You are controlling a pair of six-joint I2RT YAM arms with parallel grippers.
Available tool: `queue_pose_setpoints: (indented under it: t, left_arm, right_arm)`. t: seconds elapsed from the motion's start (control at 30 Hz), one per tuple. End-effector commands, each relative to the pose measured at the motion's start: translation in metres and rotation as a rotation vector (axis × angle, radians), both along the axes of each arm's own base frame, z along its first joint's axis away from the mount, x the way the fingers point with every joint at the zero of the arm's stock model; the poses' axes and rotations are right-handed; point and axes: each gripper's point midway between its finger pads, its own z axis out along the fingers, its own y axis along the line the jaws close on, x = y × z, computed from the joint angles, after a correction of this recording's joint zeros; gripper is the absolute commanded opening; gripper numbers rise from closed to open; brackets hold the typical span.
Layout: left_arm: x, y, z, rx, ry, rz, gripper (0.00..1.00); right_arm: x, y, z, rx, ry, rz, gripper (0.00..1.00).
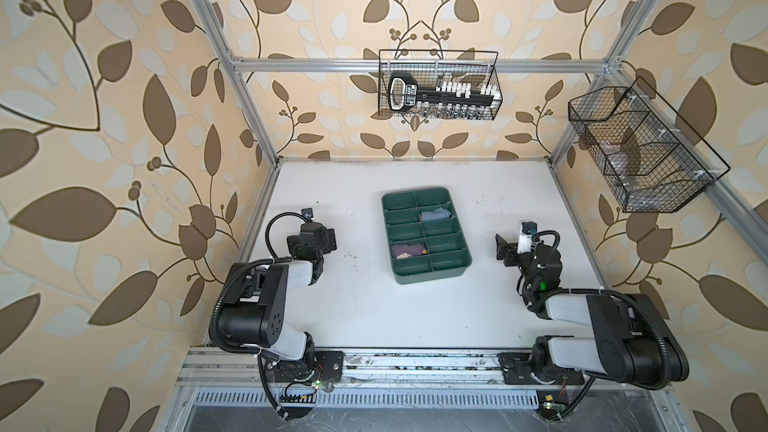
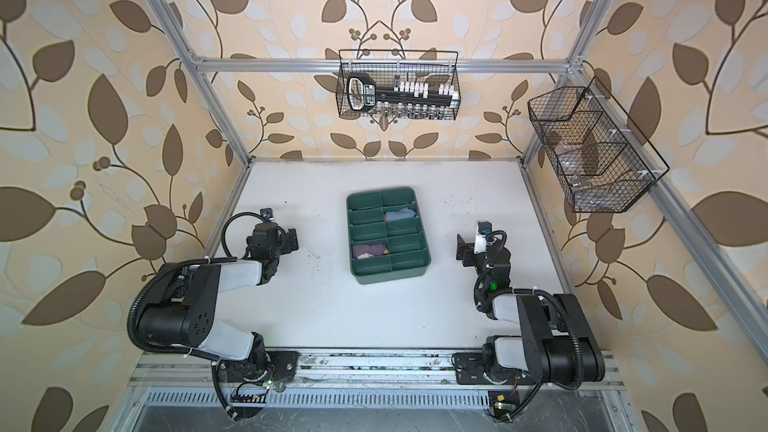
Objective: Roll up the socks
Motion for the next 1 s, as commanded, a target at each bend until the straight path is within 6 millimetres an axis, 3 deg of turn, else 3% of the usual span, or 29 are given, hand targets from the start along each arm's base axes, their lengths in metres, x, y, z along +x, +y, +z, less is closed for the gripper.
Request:
queue_pose_setpoints:
  t: [0.0, 0.97]
  left_arm:
    - [0.0168, -0.0067, 0.0235, -0.028, -0.092, -0.04, 0.99]
    - [0.0173, -0.007, 0.0224, -0.034, -0.086, -0.043, 0.99]
  right_arm:
    - [0.0092, 0.0007, 0.0182, 0.011, -0.065, 0.001, 1.0]
    - [0.0087, 0.0003, 0.0185, 0.001, -0.066, -0.013, 1.0]
